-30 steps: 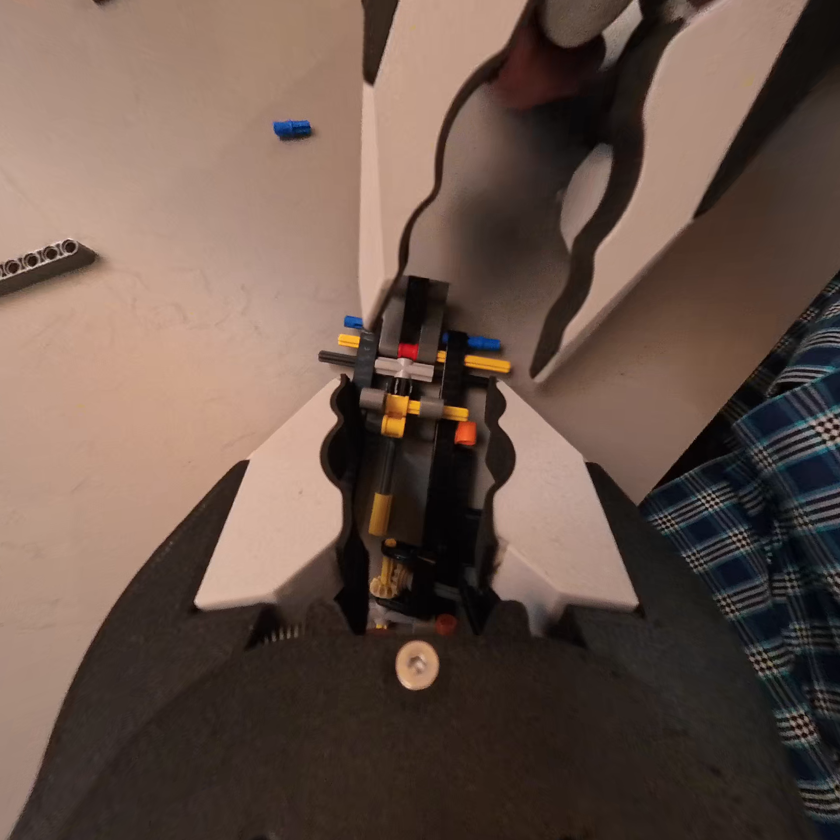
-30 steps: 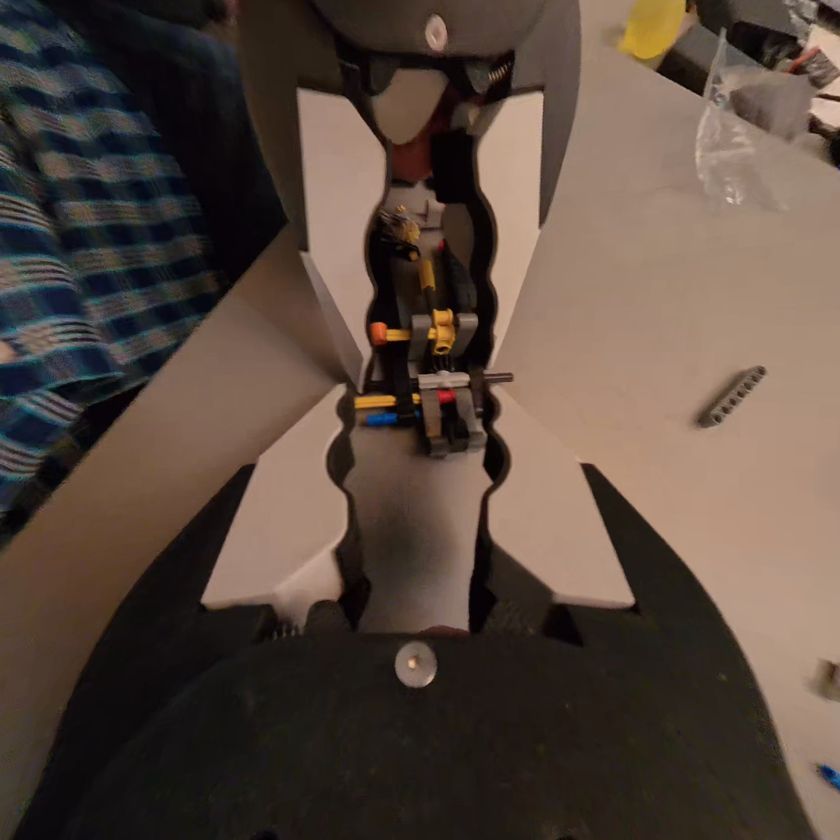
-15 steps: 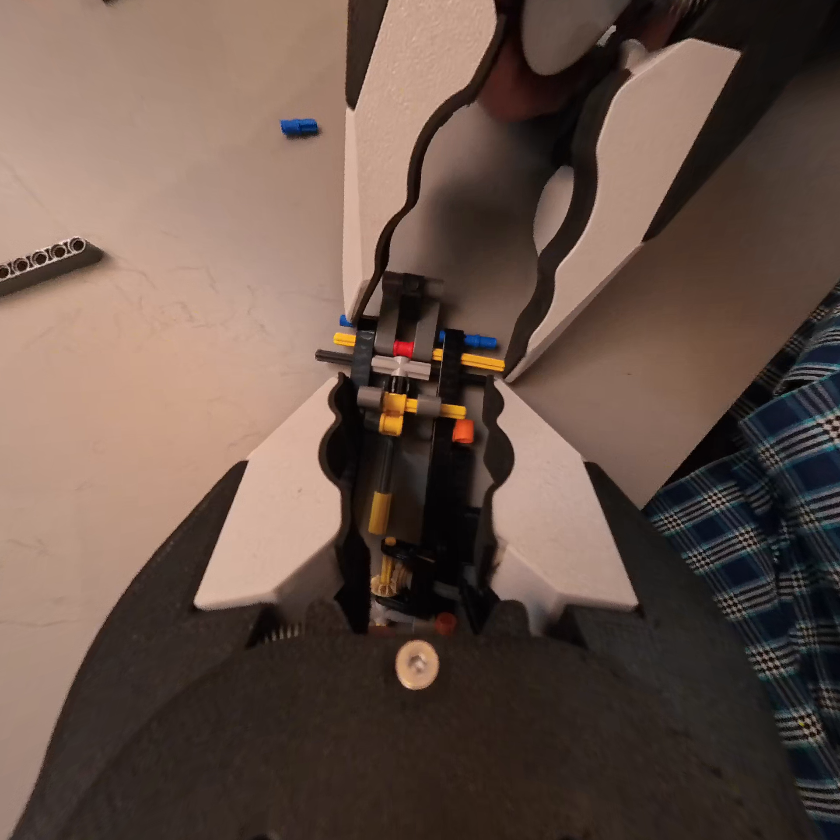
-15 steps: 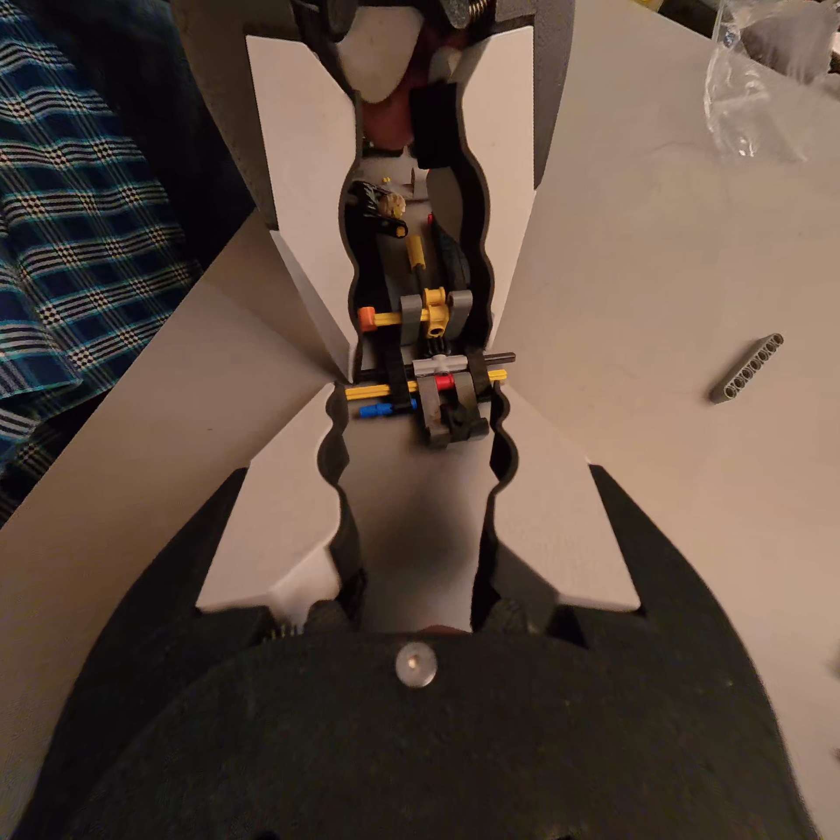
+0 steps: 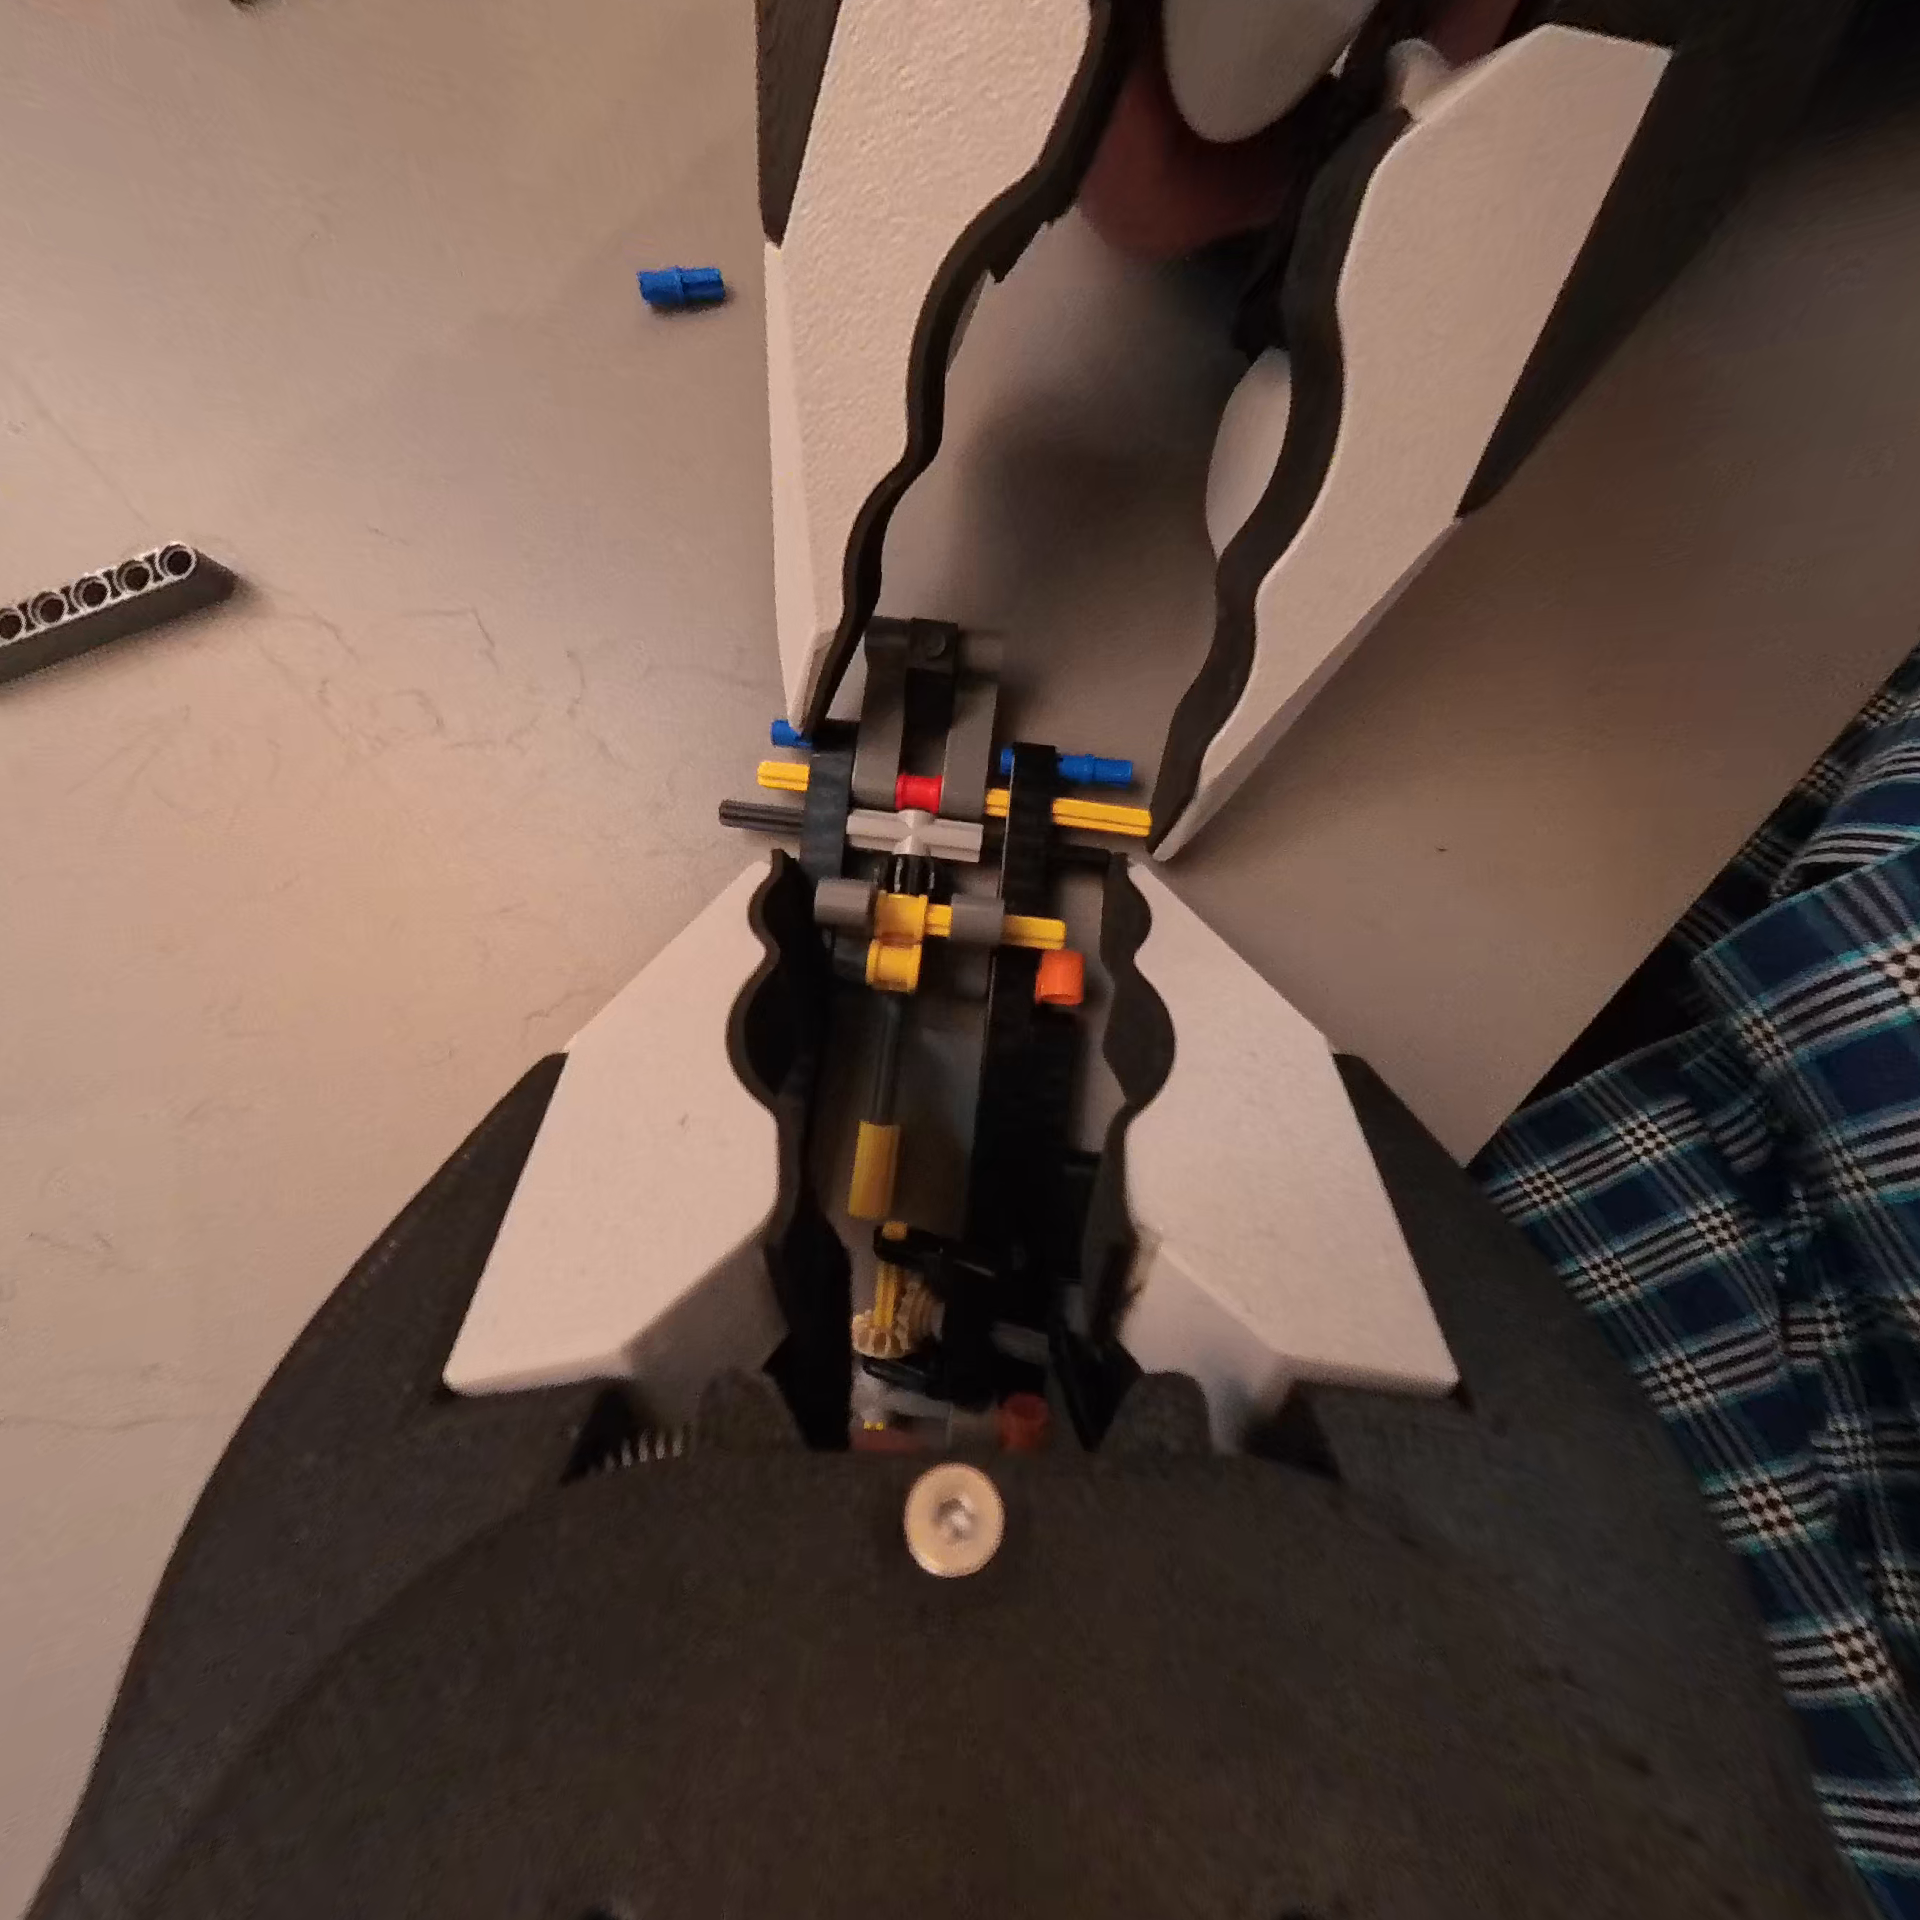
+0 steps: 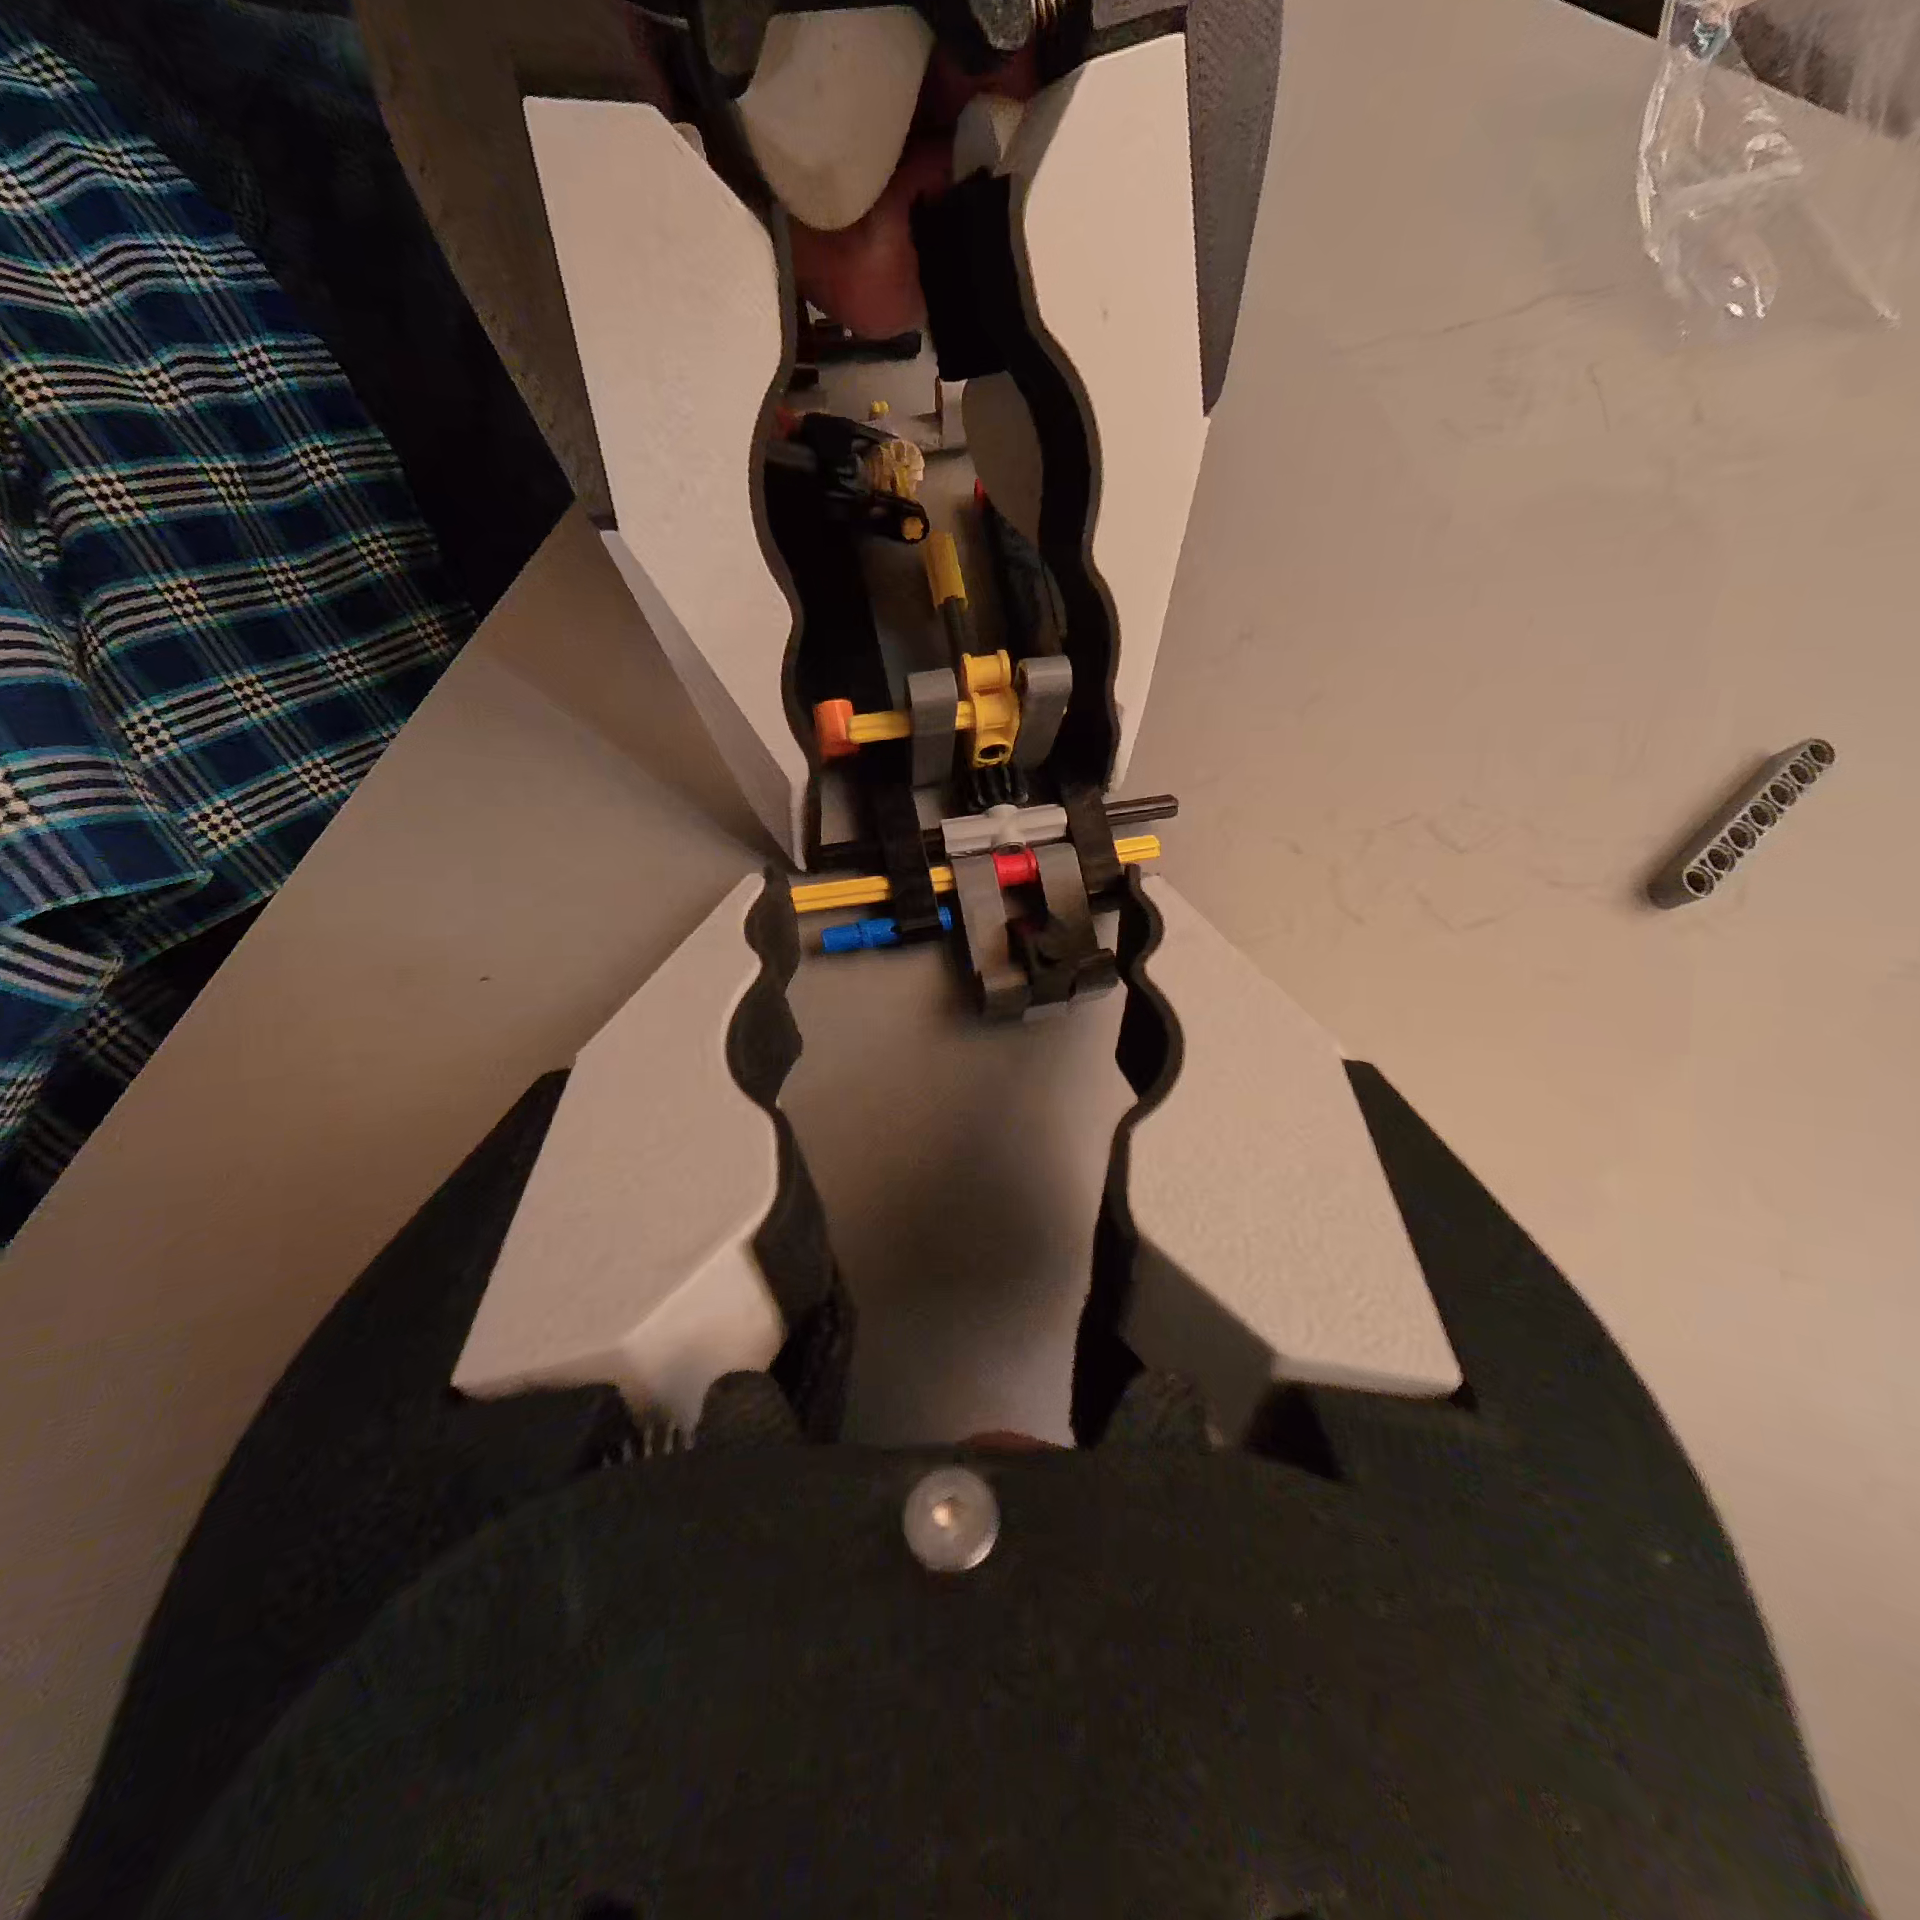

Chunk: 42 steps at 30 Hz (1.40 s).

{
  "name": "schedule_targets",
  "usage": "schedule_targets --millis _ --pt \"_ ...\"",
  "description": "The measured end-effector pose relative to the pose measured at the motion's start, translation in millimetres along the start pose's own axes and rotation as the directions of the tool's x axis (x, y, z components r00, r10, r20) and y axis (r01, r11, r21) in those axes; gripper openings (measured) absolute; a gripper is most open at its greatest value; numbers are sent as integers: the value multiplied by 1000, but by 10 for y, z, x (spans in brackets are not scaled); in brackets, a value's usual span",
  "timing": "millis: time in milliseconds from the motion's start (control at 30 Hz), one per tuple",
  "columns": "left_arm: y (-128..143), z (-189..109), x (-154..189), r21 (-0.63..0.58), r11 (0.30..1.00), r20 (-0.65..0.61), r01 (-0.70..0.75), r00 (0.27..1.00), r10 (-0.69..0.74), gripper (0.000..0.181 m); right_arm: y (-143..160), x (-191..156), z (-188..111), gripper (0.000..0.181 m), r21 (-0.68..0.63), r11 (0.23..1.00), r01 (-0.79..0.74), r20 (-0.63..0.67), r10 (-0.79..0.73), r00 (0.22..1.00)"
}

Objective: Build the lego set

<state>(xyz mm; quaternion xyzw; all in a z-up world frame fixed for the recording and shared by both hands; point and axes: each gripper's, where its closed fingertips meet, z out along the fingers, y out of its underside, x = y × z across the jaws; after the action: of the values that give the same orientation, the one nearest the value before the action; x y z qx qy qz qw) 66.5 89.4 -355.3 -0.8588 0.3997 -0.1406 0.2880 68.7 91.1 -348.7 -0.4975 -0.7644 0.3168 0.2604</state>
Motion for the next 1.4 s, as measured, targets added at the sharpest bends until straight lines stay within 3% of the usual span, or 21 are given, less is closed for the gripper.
schedule_targets --millis 1133,1200,1400 --pt "22 -20 -10 -12 1000 -4 -29 1000 29 56 18 24 16 57 -48 998 37 53 -34 998" --pt "15 -16 8 -12 999 -5 -38 999 38 54 24 71 9 44 -50 998 40 34 -38 999" --pt "20 -17 -2 -5 999 -7 -38 999 38 54 9 63 8 44 -37 998 42 48 -41 998"
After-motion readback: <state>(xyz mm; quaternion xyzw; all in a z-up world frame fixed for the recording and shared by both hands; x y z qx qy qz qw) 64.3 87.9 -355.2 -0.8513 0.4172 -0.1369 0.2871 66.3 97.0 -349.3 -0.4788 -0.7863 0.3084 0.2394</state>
